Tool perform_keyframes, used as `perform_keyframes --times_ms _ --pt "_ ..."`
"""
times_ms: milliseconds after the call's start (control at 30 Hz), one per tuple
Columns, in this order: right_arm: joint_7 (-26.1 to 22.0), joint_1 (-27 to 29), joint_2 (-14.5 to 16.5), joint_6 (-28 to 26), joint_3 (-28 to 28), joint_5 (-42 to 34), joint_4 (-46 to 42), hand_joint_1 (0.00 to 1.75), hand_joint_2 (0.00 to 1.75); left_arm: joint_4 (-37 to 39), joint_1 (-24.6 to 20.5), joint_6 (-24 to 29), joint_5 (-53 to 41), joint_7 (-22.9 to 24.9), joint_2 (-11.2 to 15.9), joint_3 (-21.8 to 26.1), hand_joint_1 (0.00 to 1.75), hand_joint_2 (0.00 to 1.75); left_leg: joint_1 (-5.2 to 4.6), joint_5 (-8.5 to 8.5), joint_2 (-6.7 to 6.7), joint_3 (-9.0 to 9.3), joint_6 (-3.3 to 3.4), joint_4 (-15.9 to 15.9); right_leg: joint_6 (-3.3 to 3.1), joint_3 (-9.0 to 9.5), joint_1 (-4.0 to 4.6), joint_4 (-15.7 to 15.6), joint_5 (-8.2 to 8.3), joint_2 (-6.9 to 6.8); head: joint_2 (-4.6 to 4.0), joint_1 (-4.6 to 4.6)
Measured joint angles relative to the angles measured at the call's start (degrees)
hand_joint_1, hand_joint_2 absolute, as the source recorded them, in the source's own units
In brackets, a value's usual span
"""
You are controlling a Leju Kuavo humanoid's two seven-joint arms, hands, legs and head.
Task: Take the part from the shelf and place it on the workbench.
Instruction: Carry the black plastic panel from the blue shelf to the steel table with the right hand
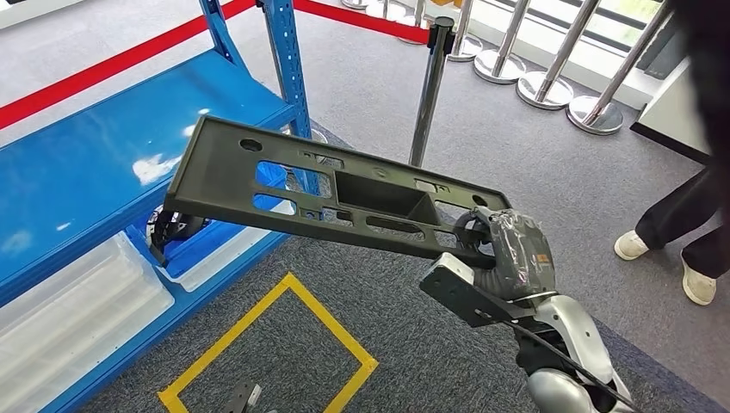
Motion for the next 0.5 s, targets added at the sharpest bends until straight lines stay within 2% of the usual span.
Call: perform_keyframes --times_ms 33,67,167,200,267,333,367,400,433,500 --pt "0.00 -0.06 0.01 -0.03 0.00 0.01 0.00 1.75 1.75 0.00 -0.02 0.00 0.07 -0.01 0.01 0.00 0.00 1.75 -0.08 -0.13 0.20 0.04 -0.29 0.09 -0.25 1.49 0.15 -3.12 1.03 -0.57 0.00 0.32" --pt "0.01 -0.10 0.01 -0.05 0.00 0.01 0.00 1.75 1.75 0.00 -0.05 0.01 0.15 -0.01 0.01 0.01 0.00 1.75 -0.19 -0.20 0.35 0.07 -0.60 0.15 -0.57 2.24 0.32 -4.88 1.35 -0.93 0.00 0.50" --pt "0.04 -0.12 0.01 -0.09 0.00 0.01 0.00 1.75 1.75 -0.01 -0.08 0.01 0.36 -0.01 0.02 -0.01 0.00 1.75 -0.20 -0.42 0.71 0.16 -1.60 0.24 -1.72 2.14 0.58 -5.46 1.35 -0.18 0.00 0.27" --pt "0.05 -0.16 0.02 -0.09 0.00 0.01 0.00 1.75 1.75 -0.01 -0.09 0.00 0.39 -0.01 0.02 -0.01 0.00 1.75 -0.09 -1.04 0.40 0.02 -1.92 0.89 -2.07 2.19 0.57 -5.60 1.46 0.08 0.00 0.08" --pt "0.04 -0.28 0.04 -0.09 -0.01 0.00 0.00 1.75 1.75 0.00 -0.05 -0.01 0.42 -0.01 0.02 -0.01 0.00 1.75 0.05 -3.92 -0.79 -1.76 -2.27 5.38 -2.78 2.34 0.52 -5.87 1.61 0.54 0.00 -0.48" --pt "0.04 -0.34 0.07 -0.09 -0.01 0.00 0.00 1.75 1.75 0.01 0.12 -0.02 0.42 -0.01 0.02 -0.01 0.00 1.75 -0.07 -7.31 -1.60 -5.25 -2.19 12.89 -3.19 2.34 0.70 -5.87 1.58 1.13 0.00 -1.30" --pt "0.05 -0.33 0.08 -0.09 0.00 0.00 0.00 1.75 1.75 0.02 0.23 -0.02 0.43 -0.01 0.02 -0.01 0.00 1.75 -0.11 -8.00 -1.72 -6.58 -2.10 15.56 -3.27 2.36 0.79 -5.86 1.57 1.54 0.00 -1.67" --pt "0.05 -0.33 0.09 -0.09 0.00 0.00 0.00 1.75 1.75 0.02 0.29 -0.02 0.43 -0.01 0.02 -0.01 0.00 1.75 -0.13 -7.64 -1.78 -7.08 -1.96 16.37 -3.29 2.40 0.86 -5.83 1.56 2.00 0.00 -1.97" --pt "0.05 -0.33 0.09 -0.09 0.00 0.00 0.00 1.75 1.75 0.02 0.33 -0.02 0.44 -0.01 0.02 -0.01 0.00 1.75 -0.15 -6.20 -1.84 -6.51 -1.76 14.91 -3.29 2.49 0.90 -5.80 1.54 2.50 0.00 -2.21" --pt "0.05 -0.33 0.09 -0.09 0.00 0.00 0.00 1.75 1.75 0.02 0.30 -0.02 0.45 -0.01 0.03 -0.01 0.00 1.75 -0.15 -2.19 -2.79 -3.37 -1.28 7.71 -3.15 2.63 0.92 -5.68 1.45 3.46 0.00 -2.68"
